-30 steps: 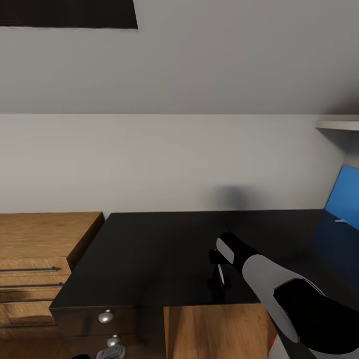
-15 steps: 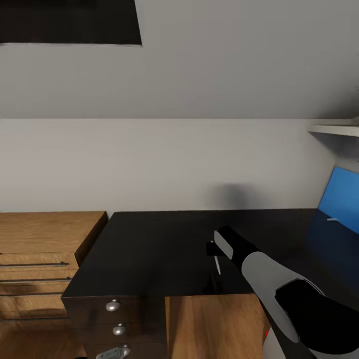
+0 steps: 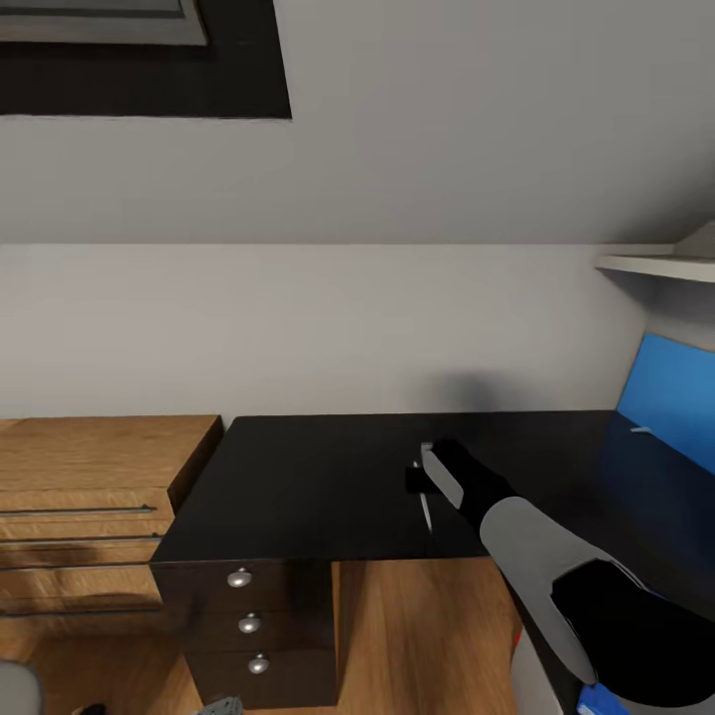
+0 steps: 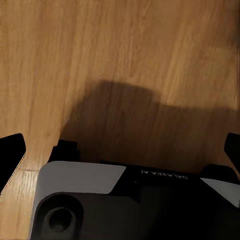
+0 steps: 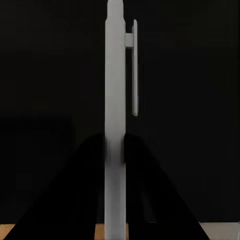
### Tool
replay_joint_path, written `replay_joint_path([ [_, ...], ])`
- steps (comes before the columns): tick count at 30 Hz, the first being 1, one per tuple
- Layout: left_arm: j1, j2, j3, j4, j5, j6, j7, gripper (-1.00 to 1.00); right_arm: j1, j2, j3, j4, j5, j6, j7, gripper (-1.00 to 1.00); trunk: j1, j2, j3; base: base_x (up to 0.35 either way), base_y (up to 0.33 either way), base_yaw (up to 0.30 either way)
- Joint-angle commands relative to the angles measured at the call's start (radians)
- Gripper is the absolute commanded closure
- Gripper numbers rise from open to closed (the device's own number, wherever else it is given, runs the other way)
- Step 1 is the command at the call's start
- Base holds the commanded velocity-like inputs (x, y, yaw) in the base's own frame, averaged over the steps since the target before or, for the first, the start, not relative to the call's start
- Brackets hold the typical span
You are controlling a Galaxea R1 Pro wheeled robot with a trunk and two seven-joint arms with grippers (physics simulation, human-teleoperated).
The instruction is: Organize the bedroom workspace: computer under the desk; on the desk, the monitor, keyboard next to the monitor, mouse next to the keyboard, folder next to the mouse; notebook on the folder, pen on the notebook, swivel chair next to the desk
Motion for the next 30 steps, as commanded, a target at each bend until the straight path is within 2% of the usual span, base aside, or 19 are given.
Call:
replay_joint_path([
  [1,-0.001,0.001,-0.005,0.003,0.011,-0.037,0.008,-1.00,0.000,-0.001,0.007,-0.010,-0.012,0.003,-0.008,1.00,-0.004,0.007,0.002,-0.012,0.000,0.000],
  [4,-0.001,0.000,-0.009,0.030,0.011,-0.116,0.008,-1.00,0.001,-0.001,0.007,-0.020,-0.013,0.003,-0.008,1.00,-0.015,0.028,0.012,-0.008,0.000,-0.028],
  [5,-0.001,-0.003,-0.028,0.089,0.011,-0.223,0.005,-1.00,0.001,-0.002,0.002,-0.026,-0.013,0.010,-0.008,1.00,-0.019,0.035,0.016,-0.002,0.000,-0.175],
  [7,-0.001,-0.004,-0.039,0.115,0.011,-0.273,0.005,-1.00,0.001,-0.002,-0.006,-0.027,-0.013,0.014,-0.008,1.00,-0.027,0.049,0.024,-0.001,0.000,-0.191],
  [8,-0.001,-0.004,-0.051,0.140,0.011,-0.324,0.005,-1.00,0.001,-0.002,-0.017,-0.028,-0.013,0.018,-0.008,1.00,-0.031,0.056,0.028,-0.001,0.000,-0.208],
  [9,-0.001,-0.004,-0.073,0.193,0.012,-0.422,0.004,-1.00,0.001,-0.003,-0.033,-0.028,-0.012,0.022,-0.008,1.00,-0.035,0.063,0.032,0.000,0.000,-0.221],
  [14,-0.001,-0.005,-0.096,0.269,0.012,-0.555,0.004,-1.00,0.001,-0.011,-0.045,-0.029,-0.013,0.029,-0.008,1.00,-0.054,0.098,0.053,-0.005,0.000,-0.229],
  [21,-0.001,-0.005,-0.101,0.297,0.012,-0.609,0.004,-1.00,0.001,-0.023,-0.055,-0.029,-0.013,0.038,-0.008,1.00,-0.081,0.147,0.081,-0.224,0.000,-0.239],
  [26,-0.001,-0.006,-0.100,0.299,0.012,-0.614,0.004,-1.00,0.001,-0.025,-0.057,-0.029,-0.013,0.038,-0.008,1.00,-0.100,0.182,0.102,-0.328,0.000,-0.241],
  [30,-0.001,-0.006,-0.099,0.300,0.014,-0.615,0.004,-1.00,0.001,-0.026,-0.058,-0.028,-0.012,0.038,-0.008,1.00,-0.111,0.203,0.115,-0.109,0.000,-0.241],
])
